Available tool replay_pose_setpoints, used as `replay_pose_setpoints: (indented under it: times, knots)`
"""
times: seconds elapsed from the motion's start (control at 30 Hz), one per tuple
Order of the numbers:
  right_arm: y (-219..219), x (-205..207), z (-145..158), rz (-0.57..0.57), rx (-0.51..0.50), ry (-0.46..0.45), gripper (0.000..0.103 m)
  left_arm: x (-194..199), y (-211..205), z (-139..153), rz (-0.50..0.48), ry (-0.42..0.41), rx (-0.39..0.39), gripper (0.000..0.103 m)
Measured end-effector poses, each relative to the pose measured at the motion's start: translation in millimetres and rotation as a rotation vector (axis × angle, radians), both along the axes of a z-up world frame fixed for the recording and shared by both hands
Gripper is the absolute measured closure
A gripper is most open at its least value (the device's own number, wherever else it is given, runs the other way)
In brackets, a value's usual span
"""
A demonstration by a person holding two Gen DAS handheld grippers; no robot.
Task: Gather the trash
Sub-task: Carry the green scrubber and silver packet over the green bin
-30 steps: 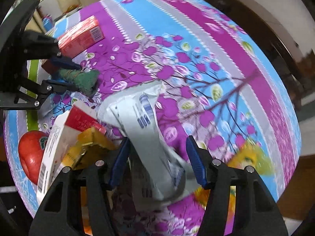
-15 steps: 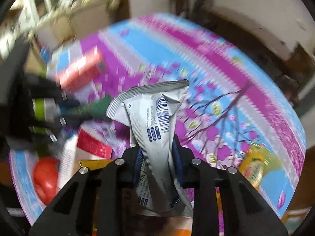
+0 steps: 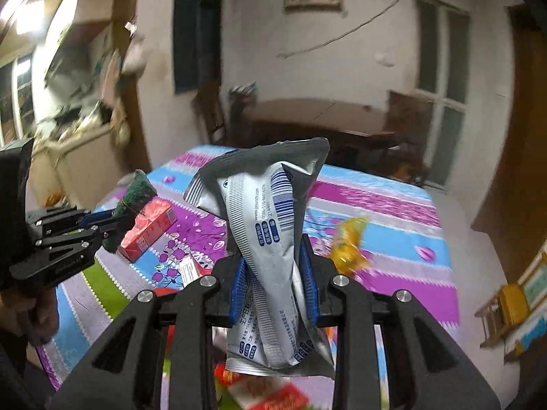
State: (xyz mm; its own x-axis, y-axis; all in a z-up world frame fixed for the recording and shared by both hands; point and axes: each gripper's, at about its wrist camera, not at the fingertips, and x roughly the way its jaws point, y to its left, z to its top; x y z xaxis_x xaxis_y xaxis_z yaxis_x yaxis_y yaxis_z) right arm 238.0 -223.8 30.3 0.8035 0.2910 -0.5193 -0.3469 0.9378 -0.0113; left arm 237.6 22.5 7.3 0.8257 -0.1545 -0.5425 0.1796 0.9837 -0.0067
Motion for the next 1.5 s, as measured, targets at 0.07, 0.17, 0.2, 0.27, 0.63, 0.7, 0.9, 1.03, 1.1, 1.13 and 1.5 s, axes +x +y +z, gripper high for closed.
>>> replay_pose_setpoints:
  times: [0.07,0.17,0.2,0.27,0.63,0.7,0.9,1.03,1.1,1.13,1.5]
  knots:
    - [-8.6,-17.0,-0.7,-0.05,0.01,-0.026,0.076,-15.5,-15.1,4.6,-0.007,-0.019,-0.023,0.087]
    - [-21.6,-41.4,-2.2,-0.11,0.008,-0.054,0.076,-38.0,-44.0,8.7,-0.029,-0.034,-0.063,0.087]
    - [-26.7,-47.8,-2.8,-0.125,0.01,-0.058,0.076,-43.9,-52.3,9.0,-0.039,-0.036,-0.071,0.087]
    - [-39.8,-61.9,-4.3,-0.163,0.006,-0.061,0.076,-55.5,-75.0,8.9,-0.075,-0.036,-0.084,0.087]
    - [-126.0,-122.1,-3.2,-0.331,0.046,-0.049,0.076,-96.5,-208.4,10.6,-0.28,-0.034,-0.102,0.087]
    - [-143.3,-132.3,-3.9,-0.362,0.056,-0.043,0.076,-102.8,-235.5,12.3,-0.323,-0.036,-0.103,0.087]
    - [-191.8,-162.6,-3.1,-0.458,0.059,-0.04,0.076,-117.1,-299.2,14.9,-0.429,-0.039,-0.103,0.087]
    - [-222.7,-180.9,-3.1,-0.535,0.041,-0.039,0.076,-124.2,-344.1,13.7,-0.508,-0.032,-0.099,0.087]
    - [-239.1,-188.1,-5.5,-0.569,0.037,-0.026,0.076,-128.2,-365.9,11.7,-0.544,-0.031,-0.094,0.087]
    - [-249.1,-191.7,-7.2,-0.593,0.029,-0.014,0.076,-129.5,-379.1,8.8,-0.568,-0.018,-0.097,0.087]
    - [-335.1,-213.7,-51.5,-0.779,0.032,0.144,0.076,-142.6,-501.5,-40.9,-0.771,0.15,-0.088,0.087]
